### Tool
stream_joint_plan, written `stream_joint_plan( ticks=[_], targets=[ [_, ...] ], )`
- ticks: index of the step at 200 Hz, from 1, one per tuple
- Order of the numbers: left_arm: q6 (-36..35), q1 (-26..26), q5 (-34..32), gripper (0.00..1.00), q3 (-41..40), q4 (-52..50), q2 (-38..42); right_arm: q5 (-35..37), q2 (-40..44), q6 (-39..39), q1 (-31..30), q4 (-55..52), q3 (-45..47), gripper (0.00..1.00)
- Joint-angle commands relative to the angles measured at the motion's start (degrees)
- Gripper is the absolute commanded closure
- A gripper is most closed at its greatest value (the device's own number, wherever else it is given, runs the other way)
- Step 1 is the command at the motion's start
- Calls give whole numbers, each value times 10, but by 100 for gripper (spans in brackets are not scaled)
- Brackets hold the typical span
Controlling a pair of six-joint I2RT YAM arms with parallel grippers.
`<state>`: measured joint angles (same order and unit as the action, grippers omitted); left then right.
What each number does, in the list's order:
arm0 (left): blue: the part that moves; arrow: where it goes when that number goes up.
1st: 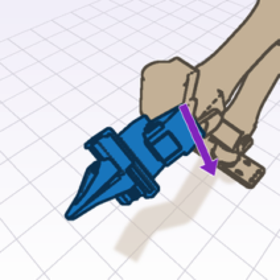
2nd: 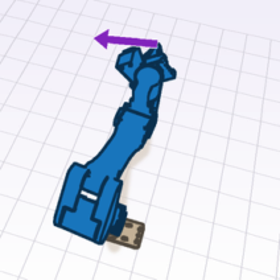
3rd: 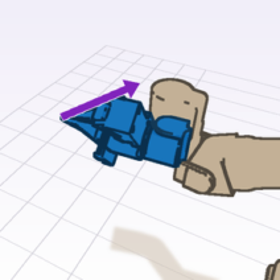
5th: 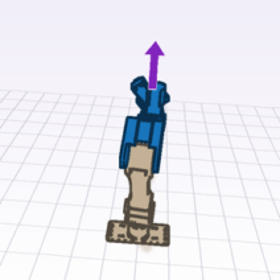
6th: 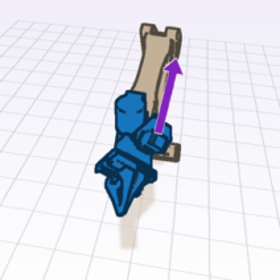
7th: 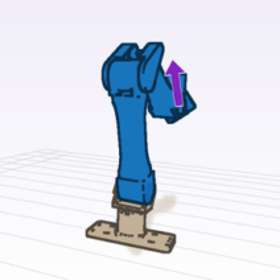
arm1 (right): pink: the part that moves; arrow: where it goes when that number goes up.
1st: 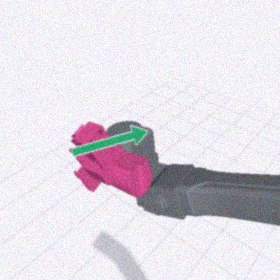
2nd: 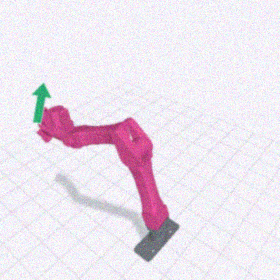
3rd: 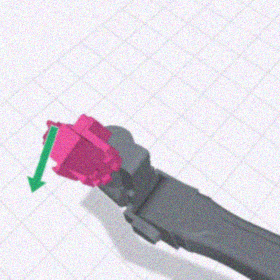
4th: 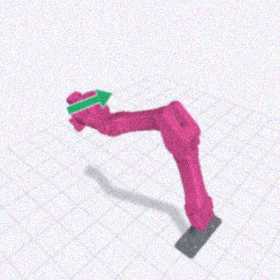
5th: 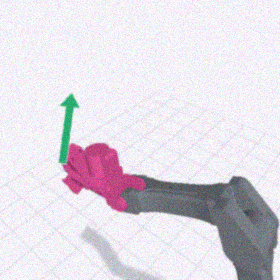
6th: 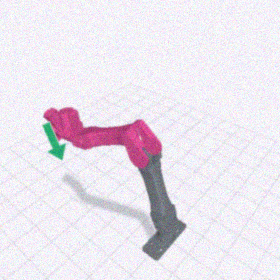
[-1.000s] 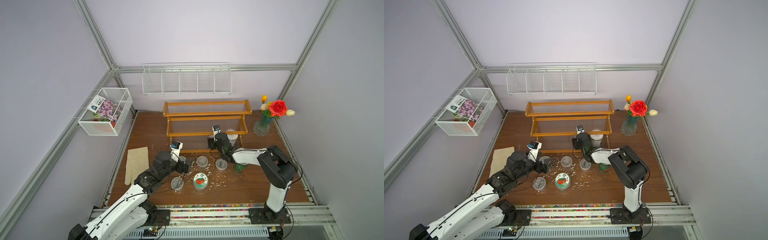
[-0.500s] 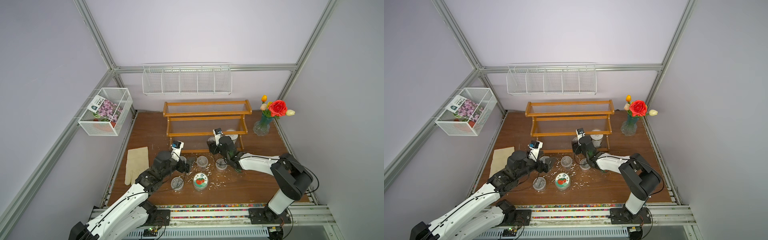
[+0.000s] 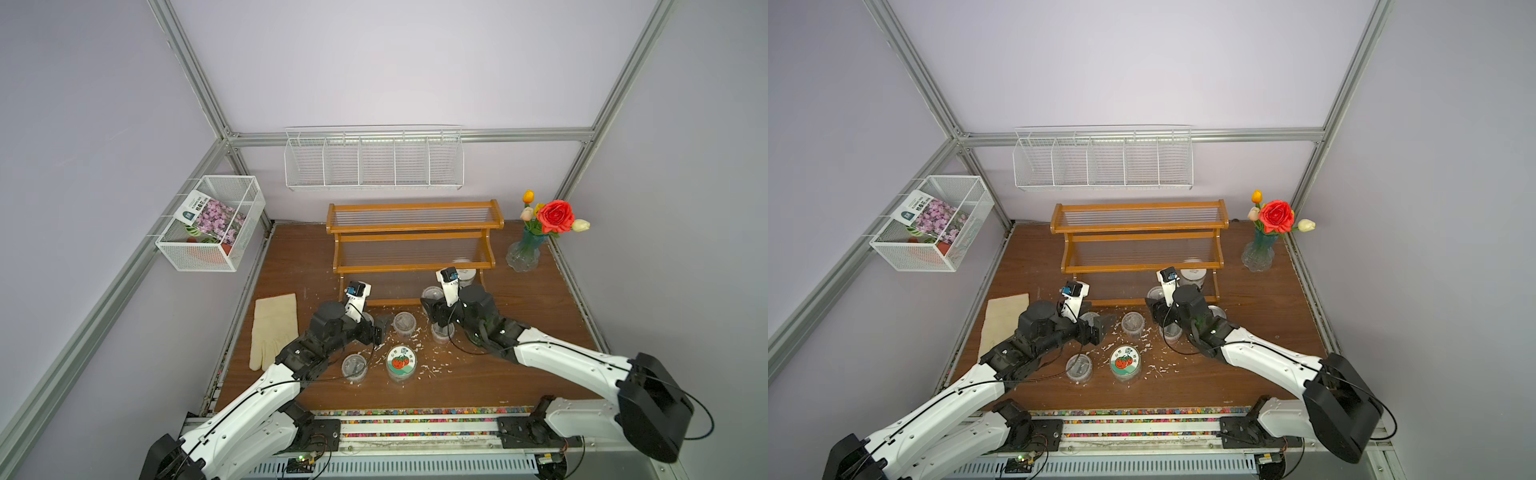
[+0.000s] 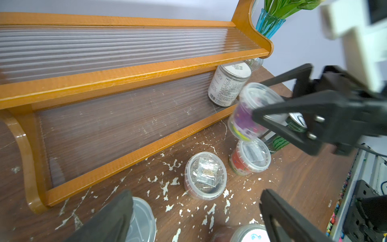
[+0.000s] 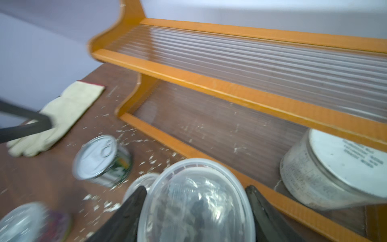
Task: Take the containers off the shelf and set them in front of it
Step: 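Pick up a container from the shelf, then place the container at the center of the board.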
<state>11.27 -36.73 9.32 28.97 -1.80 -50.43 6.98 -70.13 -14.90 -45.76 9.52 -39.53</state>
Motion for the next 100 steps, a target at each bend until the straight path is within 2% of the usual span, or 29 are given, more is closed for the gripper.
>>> stream_joint_plan(
  ticks=[1,50,100],
  targets=[
    [-7,3,16,2,11,23,-10,8,65,7,-43,-86,23,45],
    [-14,3,34,2,19,45,-30,50,206,35,-144,-172,81,45],
    [-17,3,70,2,31,61,-51,79,289,-3,-209,-247,143,45]
  ],
)
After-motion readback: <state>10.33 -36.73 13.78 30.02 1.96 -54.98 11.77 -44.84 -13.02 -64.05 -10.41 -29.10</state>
